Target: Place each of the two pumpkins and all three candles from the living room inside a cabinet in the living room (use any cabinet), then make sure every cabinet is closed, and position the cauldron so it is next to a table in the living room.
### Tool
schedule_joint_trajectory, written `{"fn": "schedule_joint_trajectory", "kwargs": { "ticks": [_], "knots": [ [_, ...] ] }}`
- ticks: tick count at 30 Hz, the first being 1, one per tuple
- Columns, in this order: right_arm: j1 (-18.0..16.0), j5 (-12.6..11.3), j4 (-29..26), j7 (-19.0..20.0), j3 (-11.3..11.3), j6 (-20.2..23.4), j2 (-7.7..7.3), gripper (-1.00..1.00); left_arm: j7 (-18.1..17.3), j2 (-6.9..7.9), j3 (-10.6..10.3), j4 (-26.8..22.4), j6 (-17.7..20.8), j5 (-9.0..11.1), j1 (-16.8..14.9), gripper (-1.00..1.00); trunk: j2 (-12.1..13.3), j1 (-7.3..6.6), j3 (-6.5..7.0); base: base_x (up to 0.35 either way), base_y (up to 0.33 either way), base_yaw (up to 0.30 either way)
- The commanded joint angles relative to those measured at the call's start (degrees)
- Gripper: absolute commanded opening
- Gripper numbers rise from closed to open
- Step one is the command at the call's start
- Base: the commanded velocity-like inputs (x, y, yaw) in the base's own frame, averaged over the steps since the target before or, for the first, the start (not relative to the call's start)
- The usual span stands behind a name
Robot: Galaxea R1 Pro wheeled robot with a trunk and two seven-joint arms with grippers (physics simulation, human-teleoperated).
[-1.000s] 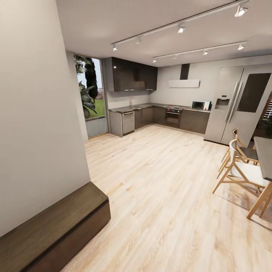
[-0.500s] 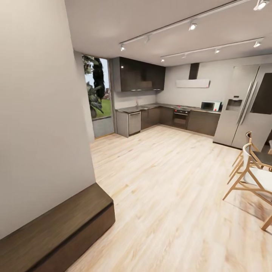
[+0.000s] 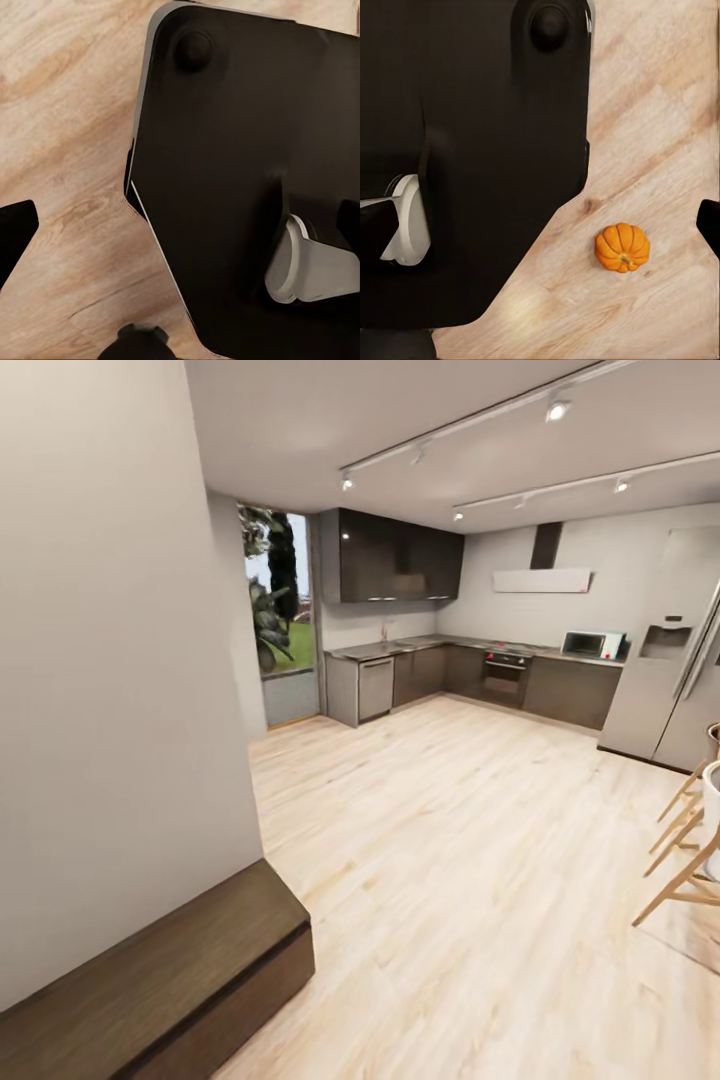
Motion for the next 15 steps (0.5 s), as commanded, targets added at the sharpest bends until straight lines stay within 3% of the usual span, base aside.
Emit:
{"fn": "schedule_joint_trajectory", "kwargs": {
  "ticks": [1, 15],
  "knots": [
    [0.01, 0.01, -0.03, 0.03, -0.02, 0.03, -0.01, 1.00, -0.02, 0.00, 0.04, 0.06, -0.17, 0.30, -0.02, 1.00, -0.02, 0.05, -0.01, 0.333, -0.103, 0.264],
    [0.01, 0.01, -0.03, 0.03, -0.02, 0.03, -0.01, 1.00, -0.02, 0.00, 0.00, 0.08, -0.17, 0.29, -0.02, 1.00, -0.02, 0.05, -0.01, 0.305, -0.182, 0.279]
  ]
}}
